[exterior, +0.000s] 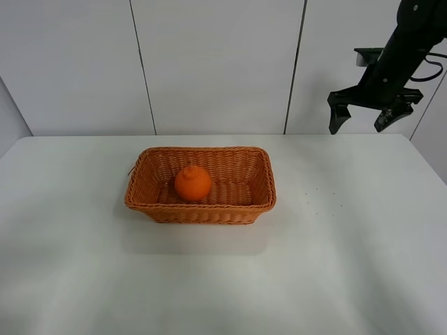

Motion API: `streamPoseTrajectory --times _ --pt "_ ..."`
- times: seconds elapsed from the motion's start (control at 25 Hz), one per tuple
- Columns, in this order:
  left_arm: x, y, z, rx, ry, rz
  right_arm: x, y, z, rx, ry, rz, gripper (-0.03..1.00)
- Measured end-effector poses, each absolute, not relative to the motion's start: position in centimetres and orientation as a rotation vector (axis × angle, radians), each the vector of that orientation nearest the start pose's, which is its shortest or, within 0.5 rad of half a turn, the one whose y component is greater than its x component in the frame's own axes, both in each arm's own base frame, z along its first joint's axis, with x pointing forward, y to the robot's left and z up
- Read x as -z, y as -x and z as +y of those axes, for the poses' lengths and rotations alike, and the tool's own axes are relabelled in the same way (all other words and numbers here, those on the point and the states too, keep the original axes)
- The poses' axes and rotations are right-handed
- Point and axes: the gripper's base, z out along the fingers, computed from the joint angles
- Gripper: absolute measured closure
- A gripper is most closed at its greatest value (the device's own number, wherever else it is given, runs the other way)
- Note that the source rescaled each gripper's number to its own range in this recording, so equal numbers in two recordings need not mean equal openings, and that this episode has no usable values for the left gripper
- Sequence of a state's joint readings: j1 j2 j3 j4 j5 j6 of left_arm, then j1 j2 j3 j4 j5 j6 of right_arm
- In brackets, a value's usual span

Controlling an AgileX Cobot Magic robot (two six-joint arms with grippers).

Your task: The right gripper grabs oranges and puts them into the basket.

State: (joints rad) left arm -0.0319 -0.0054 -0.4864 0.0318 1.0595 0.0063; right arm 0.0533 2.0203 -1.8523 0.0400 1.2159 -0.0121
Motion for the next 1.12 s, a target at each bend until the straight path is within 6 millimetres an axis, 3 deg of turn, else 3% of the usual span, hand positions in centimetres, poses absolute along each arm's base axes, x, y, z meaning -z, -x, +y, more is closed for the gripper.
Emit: streamPoseTrajectory --times 0.4,0.68,1.12 --pt "-27.4 0.4 0.3 -0.022 -0.038 2.051 -26.9 -28.8 1.9 -0.064 0.08 3.058 -0.03" --pt "-27.4 0.4 0.3 -0.022 -0.038 2.051 -26.8 -18.7 1.4 -0.067 0.079 3.032 -0.03" --pt "-27.4 0.4 0.3 -0.022 -0.038 2.051 -27.4 -7.2 0.7 -0.074 0.069 2.475 -0.03"
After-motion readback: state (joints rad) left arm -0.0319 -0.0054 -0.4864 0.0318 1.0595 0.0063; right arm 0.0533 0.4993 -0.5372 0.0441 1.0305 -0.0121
